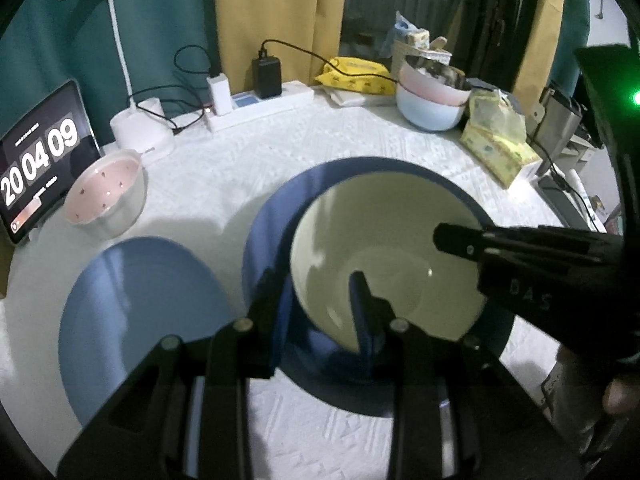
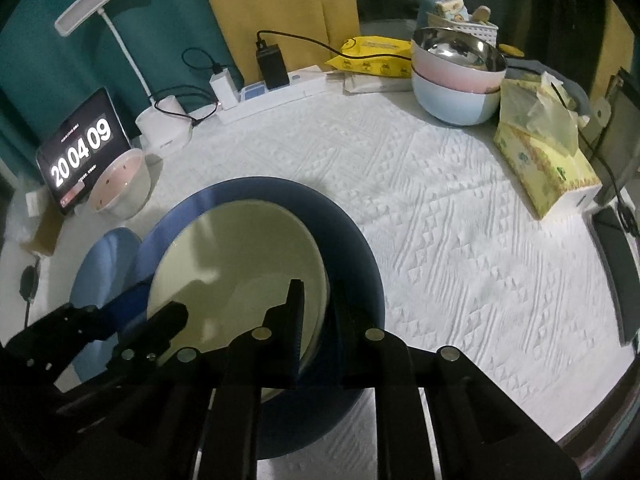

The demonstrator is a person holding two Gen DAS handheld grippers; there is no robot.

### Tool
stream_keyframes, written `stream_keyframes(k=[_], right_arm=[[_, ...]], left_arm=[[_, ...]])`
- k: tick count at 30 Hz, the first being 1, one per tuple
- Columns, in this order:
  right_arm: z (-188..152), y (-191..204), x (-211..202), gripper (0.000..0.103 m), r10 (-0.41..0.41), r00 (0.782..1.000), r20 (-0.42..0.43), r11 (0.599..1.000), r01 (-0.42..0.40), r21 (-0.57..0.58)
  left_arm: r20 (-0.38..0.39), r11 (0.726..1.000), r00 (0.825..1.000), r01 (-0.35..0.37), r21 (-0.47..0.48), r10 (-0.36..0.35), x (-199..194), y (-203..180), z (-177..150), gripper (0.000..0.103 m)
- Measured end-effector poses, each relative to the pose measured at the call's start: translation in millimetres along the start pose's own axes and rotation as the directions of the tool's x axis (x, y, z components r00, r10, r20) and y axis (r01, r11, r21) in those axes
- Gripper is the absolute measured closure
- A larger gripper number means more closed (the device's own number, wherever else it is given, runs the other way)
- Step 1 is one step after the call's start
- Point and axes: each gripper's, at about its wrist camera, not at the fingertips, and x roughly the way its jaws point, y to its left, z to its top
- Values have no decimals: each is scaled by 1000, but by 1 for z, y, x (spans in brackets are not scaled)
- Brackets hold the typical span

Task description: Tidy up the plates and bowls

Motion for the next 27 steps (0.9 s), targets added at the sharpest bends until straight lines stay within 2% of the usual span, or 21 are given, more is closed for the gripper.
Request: stream_keyframes(k=[6, 9, 18, 27], right_arm=[[2, 4, -1, 83, -23, 1000, 14, 999, 23, -25], [4, 4, -9, 76, -37, 998, 45, 999, 38, -26], [14, 18, -35, 76, -26, 994, 110, 998, 33, -56], [24, 47, -43, 76, 0, 991, 132, 995, 13, -100]], left_arm=[[10, 1000, 1000, -9, -15, 9, -5, 7, 1, 72], [17, 1000, 1000, -5, -24, 6, -8, 9, 1, 72], [75, 999, 997, -5, -39, 8, -28, 18, 9, 72], [123, 996, 992, -14, -86, 25, -46, 44, 15, 70]])
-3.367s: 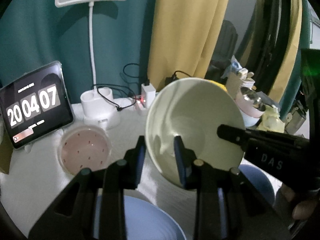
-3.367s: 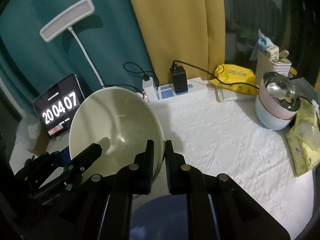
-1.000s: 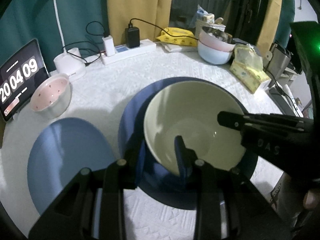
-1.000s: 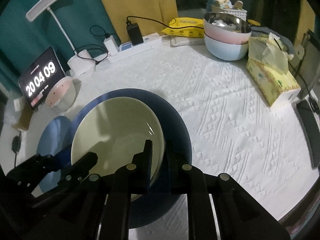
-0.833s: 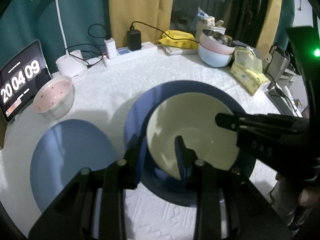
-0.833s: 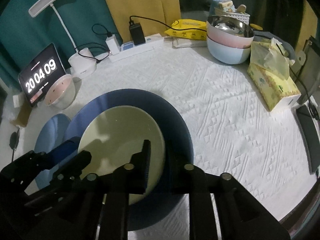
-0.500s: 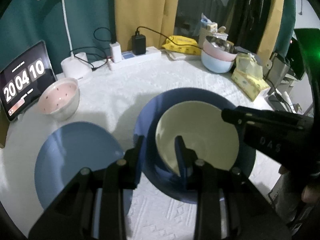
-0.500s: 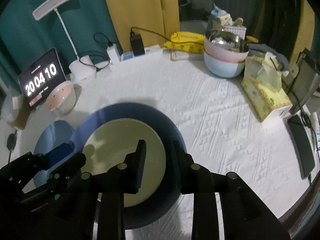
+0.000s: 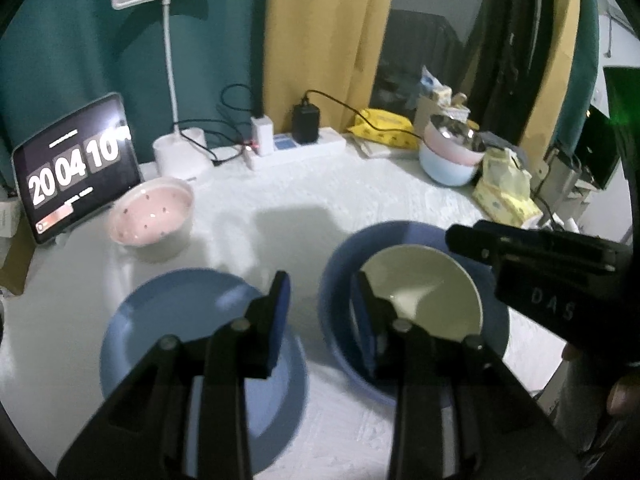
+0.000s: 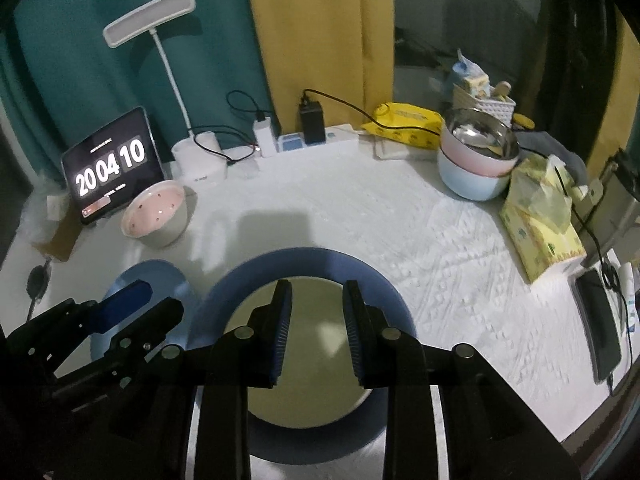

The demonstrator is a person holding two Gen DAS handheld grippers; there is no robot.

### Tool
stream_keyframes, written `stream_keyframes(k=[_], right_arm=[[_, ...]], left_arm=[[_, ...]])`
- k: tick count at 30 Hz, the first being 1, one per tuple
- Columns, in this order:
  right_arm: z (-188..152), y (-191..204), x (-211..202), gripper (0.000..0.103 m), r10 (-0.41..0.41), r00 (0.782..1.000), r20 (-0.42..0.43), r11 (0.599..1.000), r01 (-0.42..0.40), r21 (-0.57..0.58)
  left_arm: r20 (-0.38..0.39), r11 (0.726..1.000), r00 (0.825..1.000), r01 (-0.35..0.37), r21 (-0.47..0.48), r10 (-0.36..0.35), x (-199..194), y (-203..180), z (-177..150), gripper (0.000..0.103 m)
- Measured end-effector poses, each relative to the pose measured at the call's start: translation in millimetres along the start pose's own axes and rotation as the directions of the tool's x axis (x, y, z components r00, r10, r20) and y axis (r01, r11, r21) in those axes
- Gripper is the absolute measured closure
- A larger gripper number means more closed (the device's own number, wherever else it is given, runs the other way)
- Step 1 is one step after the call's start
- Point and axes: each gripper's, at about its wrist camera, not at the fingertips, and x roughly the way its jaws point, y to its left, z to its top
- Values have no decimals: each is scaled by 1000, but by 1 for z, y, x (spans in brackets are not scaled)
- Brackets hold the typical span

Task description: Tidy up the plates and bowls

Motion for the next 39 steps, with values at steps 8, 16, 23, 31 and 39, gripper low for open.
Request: stream_keyframes(k=[8, 16, 23, 31, 39], right_arm=[[12, 26, 5, 76, 16, 1000, 2, 999, -16, -35], [23, 54, 15, 76, 25, 1000, -7, 997, -26, -77], [32, 75, 28, 76, 35, 999, -18, 994, -36, -99], [43, 99, 46, 76, 45, 998, -37, 991, -50, -124], [52, 120, 66, 76, 61, 996, -57, 988, -69, -137]], left_arm=[[34, 999, 999, -16, -50, 18, -10, 31, 9, 59], [47, 996, 998, -28, -88, 32, -11, 58, 12, 59], [54, 993, 997, -42, -113, 48, -11, 82, 14, 59], [53, 988, 996, -58, -146, 66, -4, 111, 20, 59], [52, 982, 994, -84, -170, 94, 5, 142, 25, 59]])
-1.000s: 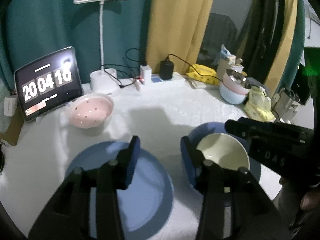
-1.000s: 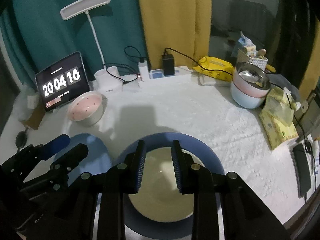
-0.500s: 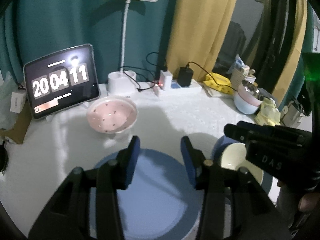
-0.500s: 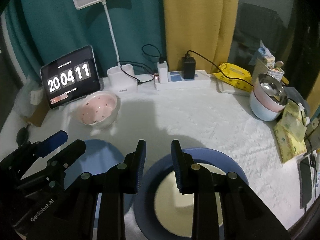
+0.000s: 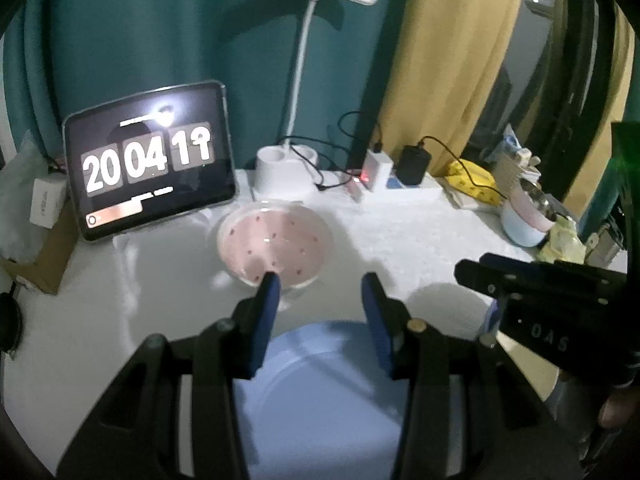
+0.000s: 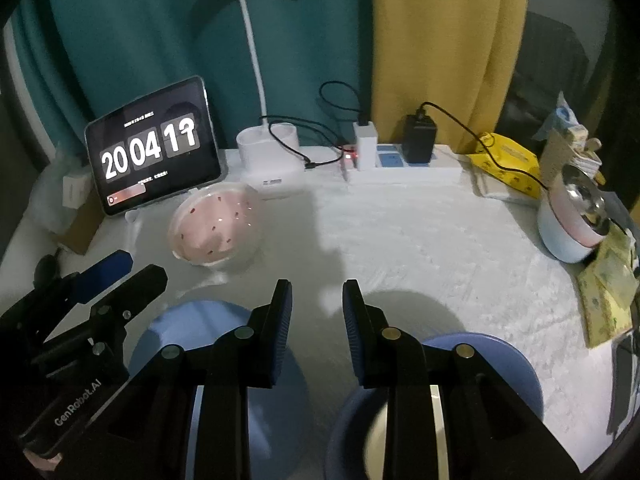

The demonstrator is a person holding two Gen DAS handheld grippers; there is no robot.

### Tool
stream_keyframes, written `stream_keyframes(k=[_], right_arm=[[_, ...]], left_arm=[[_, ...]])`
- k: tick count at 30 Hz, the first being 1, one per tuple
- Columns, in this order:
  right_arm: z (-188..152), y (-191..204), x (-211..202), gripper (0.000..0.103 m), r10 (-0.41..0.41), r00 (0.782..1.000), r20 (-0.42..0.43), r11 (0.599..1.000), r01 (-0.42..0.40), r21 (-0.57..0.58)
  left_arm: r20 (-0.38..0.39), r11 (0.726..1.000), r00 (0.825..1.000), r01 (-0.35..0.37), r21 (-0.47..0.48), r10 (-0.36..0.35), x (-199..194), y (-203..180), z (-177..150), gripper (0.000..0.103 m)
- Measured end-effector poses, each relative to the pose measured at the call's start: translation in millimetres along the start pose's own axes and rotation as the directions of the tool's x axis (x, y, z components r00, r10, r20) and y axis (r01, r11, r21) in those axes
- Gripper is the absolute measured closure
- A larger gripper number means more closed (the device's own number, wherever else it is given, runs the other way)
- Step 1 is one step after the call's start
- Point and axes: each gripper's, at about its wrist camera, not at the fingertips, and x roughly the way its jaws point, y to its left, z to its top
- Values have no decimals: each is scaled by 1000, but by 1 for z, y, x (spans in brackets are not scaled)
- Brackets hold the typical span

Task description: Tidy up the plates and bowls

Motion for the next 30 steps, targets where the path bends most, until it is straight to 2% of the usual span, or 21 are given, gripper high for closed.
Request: stream_keyframes(k=[10, 30], right_arm=[[19, 23, 25, 76, 11, 1000, -17, 1000, -11, -19], [53, 62, 110, 76, 5, 995, -102, 1000, -8, -28]], left_arm=[[-3, 999, 999, -38, -27, 38, 17, 36, 10, 59], [-66, 998, 998, -8, -66, 4, 87, 88, 18, 59]])
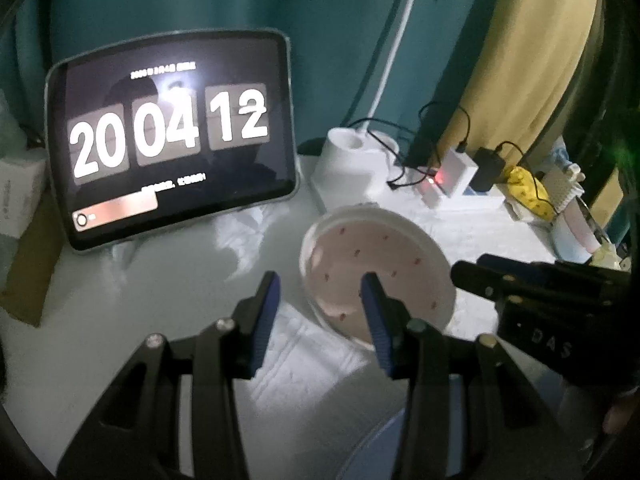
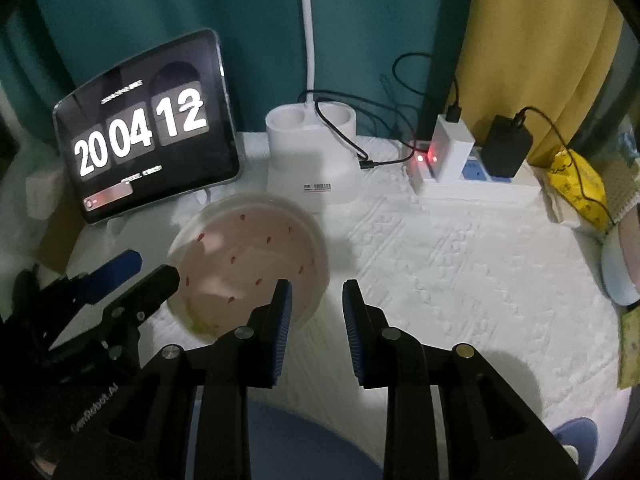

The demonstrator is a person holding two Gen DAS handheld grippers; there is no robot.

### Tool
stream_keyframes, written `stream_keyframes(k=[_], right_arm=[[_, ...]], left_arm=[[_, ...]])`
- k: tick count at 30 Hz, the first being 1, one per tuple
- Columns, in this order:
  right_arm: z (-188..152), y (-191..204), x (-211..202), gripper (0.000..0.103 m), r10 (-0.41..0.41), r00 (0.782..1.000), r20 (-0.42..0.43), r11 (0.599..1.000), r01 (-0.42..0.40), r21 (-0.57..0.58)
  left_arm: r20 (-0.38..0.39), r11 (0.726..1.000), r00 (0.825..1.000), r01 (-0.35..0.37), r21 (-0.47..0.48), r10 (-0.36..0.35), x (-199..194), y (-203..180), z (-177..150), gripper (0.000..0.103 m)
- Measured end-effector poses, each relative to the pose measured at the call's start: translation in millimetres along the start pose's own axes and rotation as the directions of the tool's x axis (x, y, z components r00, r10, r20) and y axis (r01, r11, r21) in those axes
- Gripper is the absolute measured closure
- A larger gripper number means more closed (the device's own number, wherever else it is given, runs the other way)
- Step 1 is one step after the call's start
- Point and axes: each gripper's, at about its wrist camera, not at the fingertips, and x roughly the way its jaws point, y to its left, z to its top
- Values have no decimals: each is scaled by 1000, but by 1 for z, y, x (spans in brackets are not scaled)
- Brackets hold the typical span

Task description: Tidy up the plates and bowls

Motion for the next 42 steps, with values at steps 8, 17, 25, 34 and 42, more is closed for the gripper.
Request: stream_keyframes(k=[8, 17, 25, 34, 42], right_arm=[[1, -9, 31, 75, 13, 999, -49, 997, -9, 71], [-2, -5, 48, 75, 27, 998, -61, 997, -22, 74], [-5, -2, 54, 75, 22, 998, -56, 997, -18, 70], [-7, 6, 58, 88, 50, 997, -59, 996, -46, 72], [-6, 7, 40, 89, 39, 999, -22, 998, -38, 58]], left_arm=[[-37, 1000, 999, 13, -11, -13, 24, 6, 1, 59], [-59, 1000, 998, 23, -3, -23, 36, 7, 0, 60], [-76, 1000, 997, -17, 20, 18, 42, 7, 0, 60], [-91, 999, 996, 12, 31, -9, 46, 4, -2, 80], [-80, 999, 996, 28, 26, -26, 38, 2, -2, 83]])
